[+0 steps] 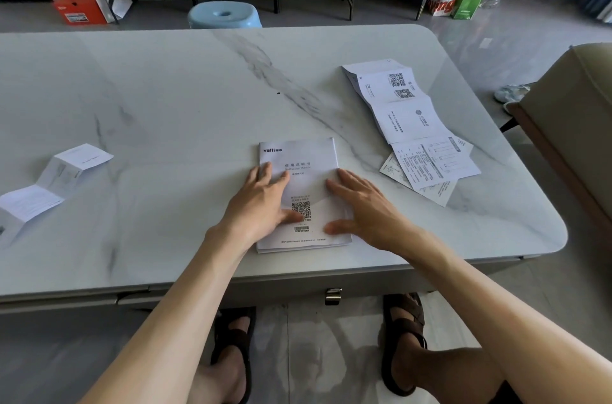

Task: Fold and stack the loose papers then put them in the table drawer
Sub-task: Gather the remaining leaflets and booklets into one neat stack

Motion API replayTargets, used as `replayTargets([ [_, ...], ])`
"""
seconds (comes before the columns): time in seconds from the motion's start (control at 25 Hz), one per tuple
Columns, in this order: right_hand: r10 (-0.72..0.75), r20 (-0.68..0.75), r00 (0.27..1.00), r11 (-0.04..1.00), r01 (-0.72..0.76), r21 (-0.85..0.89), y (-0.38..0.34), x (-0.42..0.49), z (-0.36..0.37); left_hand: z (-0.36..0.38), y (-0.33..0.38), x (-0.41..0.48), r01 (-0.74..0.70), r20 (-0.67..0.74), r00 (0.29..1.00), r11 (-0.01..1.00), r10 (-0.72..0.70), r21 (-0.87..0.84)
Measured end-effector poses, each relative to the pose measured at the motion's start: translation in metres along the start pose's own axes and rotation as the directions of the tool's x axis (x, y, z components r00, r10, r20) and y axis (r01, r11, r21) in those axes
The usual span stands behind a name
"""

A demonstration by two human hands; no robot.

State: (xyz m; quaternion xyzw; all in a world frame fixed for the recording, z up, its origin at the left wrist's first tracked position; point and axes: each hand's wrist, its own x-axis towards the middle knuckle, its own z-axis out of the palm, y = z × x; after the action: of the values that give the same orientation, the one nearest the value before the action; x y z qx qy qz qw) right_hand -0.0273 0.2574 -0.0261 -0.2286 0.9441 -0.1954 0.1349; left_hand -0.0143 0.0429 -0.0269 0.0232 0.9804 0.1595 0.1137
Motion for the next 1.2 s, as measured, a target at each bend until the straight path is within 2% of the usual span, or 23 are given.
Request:
replayTargets([
  [0.08,0.106,-0.276,0.955,0.994,-0.106,0.017,0.01,0.013,-0.02,-0.002,-0.001,-0.001,-0.019,-0.037,0.999,1.0,0.018,-0.016],
  [0.12,0.183,-0.374,0.909,0.979,-0.205,-0.02,0.021,0.026,-0.032,-0.003,-0.001,0.0,-0.032,-0.071,0.997,0.999,0.03,-0.027],
  [0.16,0.263,-0.406,0.875,0.945,-0.318,-0.075,0.031,0.041,-0.045,-0.005,-0.001,0.001,-0.041,-0.11,0.993,0.998,0.036,-0.05],
  [0.28,0.485,-0.285,0.827,0.814,-0.546,-0.197,0.053,0.083,-0.07,-0.017,0.0,0.004,-0.041,-0.275,0.961,0.966,-0.032,-0.257],
  [0.4,0.54,-0.218,0.813,0.784,-0.58,-0.221,0.057,0.101,-0.069,-0.028,-0.004,0.004,-0.013,-0.365,0.911,0.874,-0.19,-0.487],
  [0.6,0.381,-0.273,0.884,0.786,-0.465,-0.407,0.057,0.098,-0.07,-0.03,-0.006,0.005,0.006,-0.335,0.906,0.801,-0.258,-0.599],
  [0.68,0.343,-0.309,0.887,0.797,-0.449,-0.405,0.056,0.094,-0.079,-0.032,-0.006,0.005,0.01,-0.335,0.899,0.779,-0.281,-0.627],
  [0.76,0.266,-0.431,0.862,0.819,-0.438,-0.37,0.05,0.089,-0.093,-0.033,-0.005,0.005,0.012,-0.333,0.894,0.759,-0.3,-0.652],
  [0.84,0.12,-0.587,0.801,0.85,-0.388,-0.356,0.037,0.084,-0.11,-0.034,-0.003,0.004,0.003,-0.331,0.891,0.735,-0.309,-0.679],
  [0.92,-0.101,-0.713,0.694,0.89,-0.258,-0.377,0.024,0.083,-0.128,-0.035,0.0,0.003,-0.014,-0.327,0.889,0.696,-0.319,-0.718],
  [1.0,-0.336,-0.758,0.559,0.899,-0.049,-0.434,0.008,0.083,-0.141,-0.038,0.003,0.001,-0.038,-0.353,0.876,0.684,-0.327,-0.728],
  [1.08,-0.509,-0.736,0.447,0.852,0.14,-0.505,-0.009,0.078,-0.139,-0.04,0.005,-0.001,-0.083,-0.437,0.848,0.739,-0.3,-0.668],
  [1.12,-0.544,-0.726,0.42,0.837,0.215,-0.503,-0.019,0.074,-0.134,-0.041,0.005,-0.002,-0.109,-0.477,0.836,0.769,-0.272,-0.63],
  [1.2,-0.528,-0.734,0.427,0.847,0.333,-0.415,-0.037,0.062,-0.118,-0.039,0.005,-0.002,-0.122,-0.492,0.841,0.808,-0.224,-0.577],
])
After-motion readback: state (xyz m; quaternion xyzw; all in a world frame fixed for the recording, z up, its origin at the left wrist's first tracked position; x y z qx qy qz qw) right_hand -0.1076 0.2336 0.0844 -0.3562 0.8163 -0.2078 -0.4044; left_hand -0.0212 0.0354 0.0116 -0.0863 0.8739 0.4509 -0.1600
